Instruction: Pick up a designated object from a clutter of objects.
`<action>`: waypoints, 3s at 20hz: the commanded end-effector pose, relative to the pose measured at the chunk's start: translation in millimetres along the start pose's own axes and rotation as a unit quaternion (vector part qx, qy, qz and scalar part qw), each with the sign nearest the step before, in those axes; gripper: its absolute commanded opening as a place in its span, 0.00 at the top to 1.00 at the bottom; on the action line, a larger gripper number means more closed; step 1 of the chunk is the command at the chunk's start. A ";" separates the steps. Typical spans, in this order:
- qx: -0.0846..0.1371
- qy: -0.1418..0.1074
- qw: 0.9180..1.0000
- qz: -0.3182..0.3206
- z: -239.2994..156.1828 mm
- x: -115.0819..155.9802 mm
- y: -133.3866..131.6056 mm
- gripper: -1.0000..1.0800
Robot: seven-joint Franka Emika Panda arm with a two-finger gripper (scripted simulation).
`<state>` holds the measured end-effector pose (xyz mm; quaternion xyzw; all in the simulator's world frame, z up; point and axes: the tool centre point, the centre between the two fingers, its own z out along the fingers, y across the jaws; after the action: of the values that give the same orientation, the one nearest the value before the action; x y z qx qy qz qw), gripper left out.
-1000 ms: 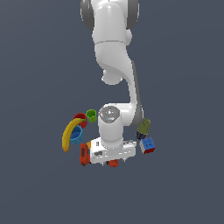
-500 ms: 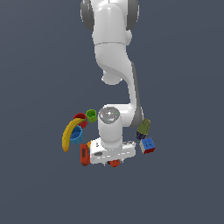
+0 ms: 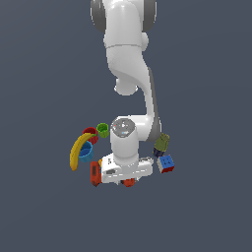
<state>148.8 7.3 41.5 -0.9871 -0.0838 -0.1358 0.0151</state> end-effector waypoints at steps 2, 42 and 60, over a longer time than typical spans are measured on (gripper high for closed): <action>0.000 0.001 1.000 -0.001 -12.7 2.0 -5.0 1.00; 0.000 0.002 1.000 -0.001 -370.8 31.5 -113.9 1.00; 0.001 -0.002 1.000 -0.001 -409.6 20.1 -116.4 1.00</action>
<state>43.7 104.9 429.9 -0.9879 -0.0850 -0.1284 0.0159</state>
